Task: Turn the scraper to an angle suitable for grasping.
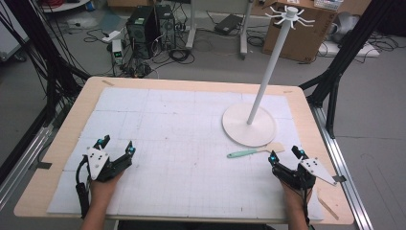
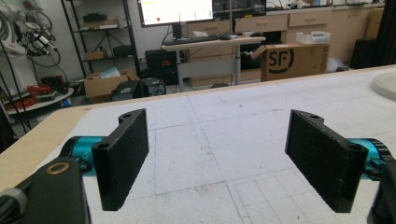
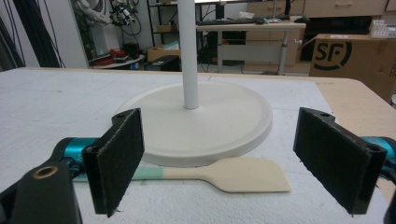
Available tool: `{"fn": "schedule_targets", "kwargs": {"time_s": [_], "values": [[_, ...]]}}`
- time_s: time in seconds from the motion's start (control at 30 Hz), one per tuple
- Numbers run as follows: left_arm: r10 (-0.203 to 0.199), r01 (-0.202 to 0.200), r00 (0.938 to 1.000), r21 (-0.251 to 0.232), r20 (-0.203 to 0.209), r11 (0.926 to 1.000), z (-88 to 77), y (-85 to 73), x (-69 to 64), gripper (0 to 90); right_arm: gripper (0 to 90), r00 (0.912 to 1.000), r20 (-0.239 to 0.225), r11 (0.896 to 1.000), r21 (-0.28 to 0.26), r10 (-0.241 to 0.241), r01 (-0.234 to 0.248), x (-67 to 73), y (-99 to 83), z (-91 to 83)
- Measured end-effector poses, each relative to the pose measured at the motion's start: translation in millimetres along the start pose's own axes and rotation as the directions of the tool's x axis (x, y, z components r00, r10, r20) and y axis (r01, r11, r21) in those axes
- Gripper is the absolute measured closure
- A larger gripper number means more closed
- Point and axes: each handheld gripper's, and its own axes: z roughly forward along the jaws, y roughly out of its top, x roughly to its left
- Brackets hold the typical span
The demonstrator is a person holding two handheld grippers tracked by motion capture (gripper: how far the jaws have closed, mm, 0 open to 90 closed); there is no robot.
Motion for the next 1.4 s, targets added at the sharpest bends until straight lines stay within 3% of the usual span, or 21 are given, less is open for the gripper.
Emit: {"fn": "schedule_targets", "kwargs": {"time_s": [0.37,0.7,1.13,1.17,1.27,1.4], "values": [[0.001,-0.001,1.0000,0.002,0.000,1.0000,0.0,0.1,0.3,22.2,15.8,1.0000,0.001,1.000,-0.003,-0.009,0.009,-0.3,0.1,0.7],[0.005,-0.005,1.0000,-0.005,0.003,1.0000,-1.1,-0.1,0.2,21.5,26.3,0.9998,0.007,0.999,0.040,-0.017,0.016,-0.4,1.5,5.0],[0.005,-0.005,1.0000,-0.011,0.005,0.9999,-1.1,-0.3,-0.5,21.5,45.1,1.0000,-0.003,0.996,0.086,0.000,0.000,-3.2,3.2,10.1],[0.006,-0.006,1.0000,-0.010,0.005,0.9999,-1.0,-0.3,-0.5,21.6,51.4,1.0000,0.002,0.996,0.093,0.001,-0.001,-3.4,3.3,10.9],[0.007,-0.007,1.0000,-0.009,0.004,0.9999,-0.9,-0.3,-0.3,21.7,56.8,0.9998,0.021,0.996,0.091,0.007,-0.009,-2.8,3.2,10.6],[0.006,-0.006,1.0000,-0.010,0.004,0.9999,-0.9,-0.3,-0.6,21.8,71.8,0.9987,0.042,0.994,0.100,0.027,-0.031,-3.4,3.7,9.2]]}}
